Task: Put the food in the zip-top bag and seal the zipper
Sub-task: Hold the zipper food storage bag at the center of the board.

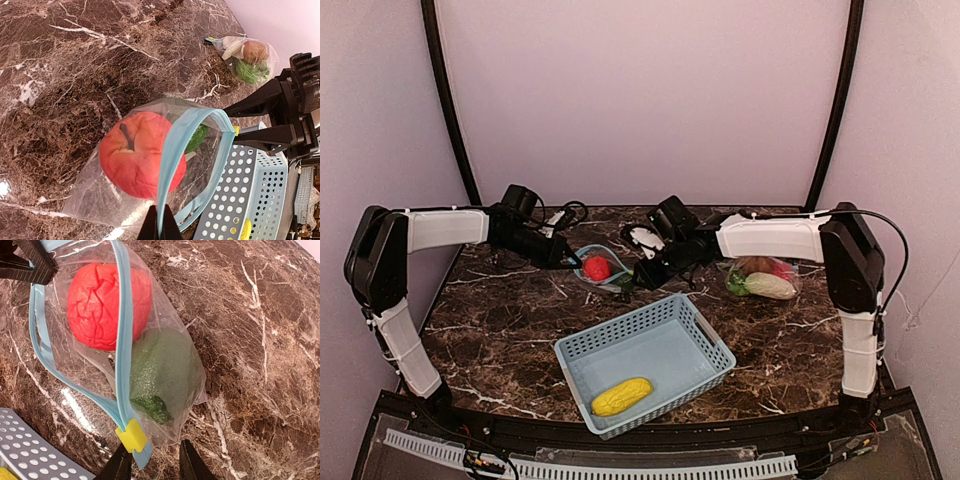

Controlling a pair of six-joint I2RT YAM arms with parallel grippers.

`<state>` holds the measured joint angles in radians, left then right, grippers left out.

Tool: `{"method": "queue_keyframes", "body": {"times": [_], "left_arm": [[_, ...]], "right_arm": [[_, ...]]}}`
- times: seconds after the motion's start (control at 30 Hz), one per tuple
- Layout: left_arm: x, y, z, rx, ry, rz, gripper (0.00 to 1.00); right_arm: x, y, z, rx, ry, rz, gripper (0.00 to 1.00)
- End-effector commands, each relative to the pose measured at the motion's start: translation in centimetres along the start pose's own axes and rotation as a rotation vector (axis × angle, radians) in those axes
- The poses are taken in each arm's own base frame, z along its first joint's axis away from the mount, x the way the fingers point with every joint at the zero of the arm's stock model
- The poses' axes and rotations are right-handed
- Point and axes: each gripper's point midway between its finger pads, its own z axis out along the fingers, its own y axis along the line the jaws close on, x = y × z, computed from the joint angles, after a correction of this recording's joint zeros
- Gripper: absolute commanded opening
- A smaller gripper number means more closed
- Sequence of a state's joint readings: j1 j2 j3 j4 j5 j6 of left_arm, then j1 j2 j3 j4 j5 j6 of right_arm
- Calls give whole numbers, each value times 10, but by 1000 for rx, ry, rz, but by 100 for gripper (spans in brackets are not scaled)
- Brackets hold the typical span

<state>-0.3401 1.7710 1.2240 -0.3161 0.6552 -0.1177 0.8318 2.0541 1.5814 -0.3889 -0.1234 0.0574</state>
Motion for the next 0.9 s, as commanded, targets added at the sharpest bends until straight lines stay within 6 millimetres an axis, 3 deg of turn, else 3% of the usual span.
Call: {"method": "queue_keyframes", "body": {"times": [0.0,0.4,0.67,0.77,0.87], "left_arm": [[-2,-4,-3,10,7,-5,1],[-1,-2,-1,11,16,-12,1],[1,1,0,-7,24,-15,1],[1,3,0,-17,27,-16,8],[0,5,-2,-39,23,-11,26]], "right_arm": [[-3,-1,6,-8,-9,-6,29],[-7,3,5,-23,-22,-37,15],[-12,11,2,-13,-35,-112,0],[-13,13,0,-5,-41,-134,0],[-13,14,-2,-1,-45,-143,0]]}}
